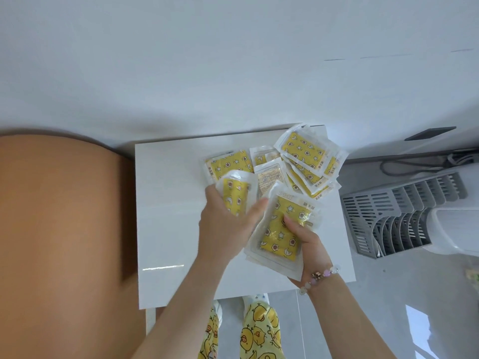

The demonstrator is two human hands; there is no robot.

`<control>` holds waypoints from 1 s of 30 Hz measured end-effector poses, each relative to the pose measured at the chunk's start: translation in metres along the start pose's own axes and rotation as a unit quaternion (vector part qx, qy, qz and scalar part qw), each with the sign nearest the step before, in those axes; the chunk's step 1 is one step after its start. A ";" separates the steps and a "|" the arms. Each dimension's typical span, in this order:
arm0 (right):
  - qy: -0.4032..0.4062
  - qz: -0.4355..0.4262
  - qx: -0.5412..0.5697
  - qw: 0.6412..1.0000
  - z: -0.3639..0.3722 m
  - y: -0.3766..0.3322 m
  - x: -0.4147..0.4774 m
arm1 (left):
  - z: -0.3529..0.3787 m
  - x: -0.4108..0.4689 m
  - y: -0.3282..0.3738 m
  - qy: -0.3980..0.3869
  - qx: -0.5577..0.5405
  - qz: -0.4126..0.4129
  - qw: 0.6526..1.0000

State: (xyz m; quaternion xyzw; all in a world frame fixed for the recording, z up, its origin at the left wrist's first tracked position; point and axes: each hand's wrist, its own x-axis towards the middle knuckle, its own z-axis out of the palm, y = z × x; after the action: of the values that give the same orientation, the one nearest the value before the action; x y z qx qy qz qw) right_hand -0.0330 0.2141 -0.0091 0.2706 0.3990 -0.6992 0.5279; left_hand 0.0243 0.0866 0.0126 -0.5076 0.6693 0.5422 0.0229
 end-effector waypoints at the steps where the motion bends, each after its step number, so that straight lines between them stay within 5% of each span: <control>1: 0.000 0.011 -0.020 1.000 0.003 0.001 0.000 | 0.003 -0.003 -0.001 -0.030 0.012 0.003 0.999; 9: -0.025 0.027 -0.036 0.999 0.006 0.003 -0.001 | 0.007 0.004 -0.016 -0.138 0.009 -0.016 0.990; 30: 0.106 0.043 -0.103 0.988 0.017 -0.029 -0.061 | -0.067 -0.027 -0.017 -0.149 -0.226 -0.177 0.946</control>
State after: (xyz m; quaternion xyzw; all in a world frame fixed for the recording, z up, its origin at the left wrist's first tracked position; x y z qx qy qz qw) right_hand -0.0421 0.2351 0.0572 0.3040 0.5111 -0.5984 0.5369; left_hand 0.0841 0.0560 0.0440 -0.5227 0.4175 0.7362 0.1024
